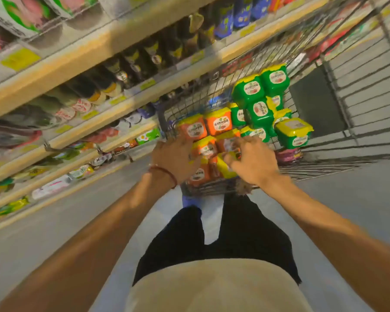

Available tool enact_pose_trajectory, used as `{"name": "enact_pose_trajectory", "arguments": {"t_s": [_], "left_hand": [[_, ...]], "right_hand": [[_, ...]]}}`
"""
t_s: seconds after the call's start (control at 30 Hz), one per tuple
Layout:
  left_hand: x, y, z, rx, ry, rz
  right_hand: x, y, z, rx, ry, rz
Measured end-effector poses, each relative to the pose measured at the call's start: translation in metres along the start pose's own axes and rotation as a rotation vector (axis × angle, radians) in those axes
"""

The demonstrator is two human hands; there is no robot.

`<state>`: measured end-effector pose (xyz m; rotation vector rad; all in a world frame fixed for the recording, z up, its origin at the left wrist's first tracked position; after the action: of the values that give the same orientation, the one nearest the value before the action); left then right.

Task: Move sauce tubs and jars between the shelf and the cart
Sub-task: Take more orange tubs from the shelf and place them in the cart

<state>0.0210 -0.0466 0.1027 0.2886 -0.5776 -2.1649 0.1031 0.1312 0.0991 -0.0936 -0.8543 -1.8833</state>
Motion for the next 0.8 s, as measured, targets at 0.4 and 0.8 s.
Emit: {"name": "enact_pose_trajectory", "arguments": {"t_s": [0.4,0.8], "left_hand": [[-0.025,-0.058,-0.096,0.364,0.141,0.121],[-0.019,-0.084,-0.152,0.482,0.196,0.048]], "right_hand": [[-0.072,-0.08,-0.099,0.387,0.062,-0.145],[-0.102,-0.104,-0.164,0.475,-0.144,-0.372]]}}
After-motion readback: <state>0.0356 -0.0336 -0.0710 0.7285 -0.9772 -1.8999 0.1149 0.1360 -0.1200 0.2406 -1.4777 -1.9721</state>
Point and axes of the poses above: each hand's wrist, its own y-axis away from the middle knuckle, its own z-axis out of the back of the hand, x = y × z, the point moved 4 cm from there along -y, towards the middle knuckle, and after that the axes turned 7 degrees about -y, right-handed, at the moved point
